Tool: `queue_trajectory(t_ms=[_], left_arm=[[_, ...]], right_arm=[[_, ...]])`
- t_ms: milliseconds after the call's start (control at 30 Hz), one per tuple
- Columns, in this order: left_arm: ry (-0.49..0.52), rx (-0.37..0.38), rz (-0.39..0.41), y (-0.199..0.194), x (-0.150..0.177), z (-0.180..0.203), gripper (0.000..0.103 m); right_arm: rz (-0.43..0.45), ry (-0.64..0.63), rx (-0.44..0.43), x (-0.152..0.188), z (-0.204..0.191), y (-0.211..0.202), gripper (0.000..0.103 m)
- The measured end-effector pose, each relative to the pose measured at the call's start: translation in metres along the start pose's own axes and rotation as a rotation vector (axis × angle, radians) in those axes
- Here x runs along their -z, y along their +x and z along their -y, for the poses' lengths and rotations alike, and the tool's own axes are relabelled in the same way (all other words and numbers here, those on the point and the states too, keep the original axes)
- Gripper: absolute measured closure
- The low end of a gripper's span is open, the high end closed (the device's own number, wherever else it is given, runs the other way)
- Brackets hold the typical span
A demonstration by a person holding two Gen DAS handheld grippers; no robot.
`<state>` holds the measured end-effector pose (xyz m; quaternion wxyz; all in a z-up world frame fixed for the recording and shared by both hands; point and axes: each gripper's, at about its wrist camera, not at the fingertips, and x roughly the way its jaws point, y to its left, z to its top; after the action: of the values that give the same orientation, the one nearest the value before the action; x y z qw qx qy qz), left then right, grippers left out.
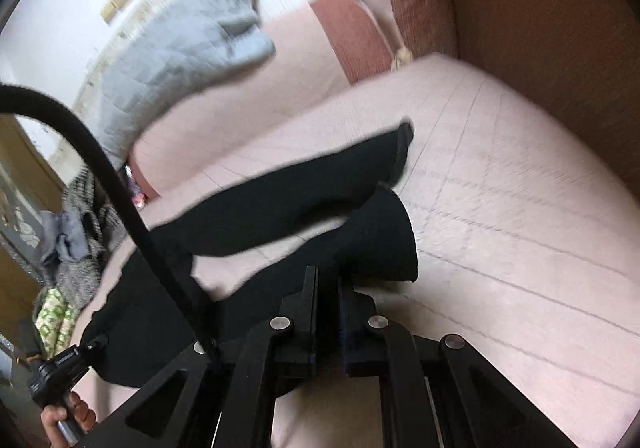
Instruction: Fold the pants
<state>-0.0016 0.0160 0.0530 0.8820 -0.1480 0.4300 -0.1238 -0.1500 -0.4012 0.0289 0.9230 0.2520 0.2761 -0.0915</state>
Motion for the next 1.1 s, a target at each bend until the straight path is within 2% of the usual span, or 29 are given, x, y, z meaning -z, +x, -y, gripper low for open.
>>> queue_trajectory(t_ms=[67,133,233,300,333,367,400,433,533,600,700,733,800,967,1100], left_arm=[[0.018,-0.005,0.002,-0.014,0.008,-0.001,0.093],[0.035,-0.031,-0.040,-0.015,0.017,-0.004,0.093],[0.044,-0.051,-0.105,-0.004,0.032,-0.009,0.092],[0.048,-0.065,-0.120,-0.003,0.036,-0.011,0.089],[0.045,-0.059,-0.115,-0.008,0.038,-0.013,0.089],[0.034,-0.048,-0.104,-0.014,0.039,-0.016,0.089],[0.024,-0.045,-0.092,-0.022,0.041,-0.020,0.084],[0.019,-0.052,-0.080,-0.029,0.043,-0.025,0.083],[0.002,-0.080,-0.073,-0.044,0.051,-0.039,0.083],[-0.019,-0.089,-0.067,-0.050,0.052,-0.045,0.083],[-0.010,-0.142,-0.029,-0.061,0.049,-0.045,0.083],[-0.012,-0.156,-0.017,-0.064,0.048,-0.047,0.078],[-0.032,-0.168,-0.013,-0.065,0.046,-0.053,0.075],[-0.108,-0.165,-0.069,-0.043,0.039,-0.066,0.075],[-0.095,-0.202,-0.062,-0.031,0.039,-0.067,0.075]], right_arm=[[-0.003,-0.024,0.038,0.005,0.005,-0.025,0.096],[-0.051,-0.024,0.083,0.012,0.017,-0.035,0.096],[-0.211,0.060,0.155,0.023,0.045,-0.018,0.095],[-0.250,0.143,0.168,0.024,0.059,-0.016,0.083],[-0.233,0.155,0.169,0.023,0.062,-0.020,0.080],[-0.214,0.142,0.196,0.021,0.061,-0.026,0.070],[-0.194,0.107,0.239,0.017,0.058,-0.032,0.066],[-0.177,0.075,0.254,0.015,0.054,-0.038,0.066],[-0.130,0.016,0.189,0.007,0.037,-0.053,0.066],[-0.115,-0.022,0.105,0.007,0.021,-0.058,0.066],[-0.154,-0.116,-0.038,0.012,-0.014,-0.047,0.065],[-0.165,-0.143,-0.066,0.017,-0.023,-0.044,0.065],[-0.199,-0.214,-0.133,0.026,-0.047,-0.032,0.056],[-0.289,-0.338,-0.202,0.054,-0.095,0.008,0.055],[-0.350,-0.385,-0.193,0.071,-0.111,0.041,0.055]])
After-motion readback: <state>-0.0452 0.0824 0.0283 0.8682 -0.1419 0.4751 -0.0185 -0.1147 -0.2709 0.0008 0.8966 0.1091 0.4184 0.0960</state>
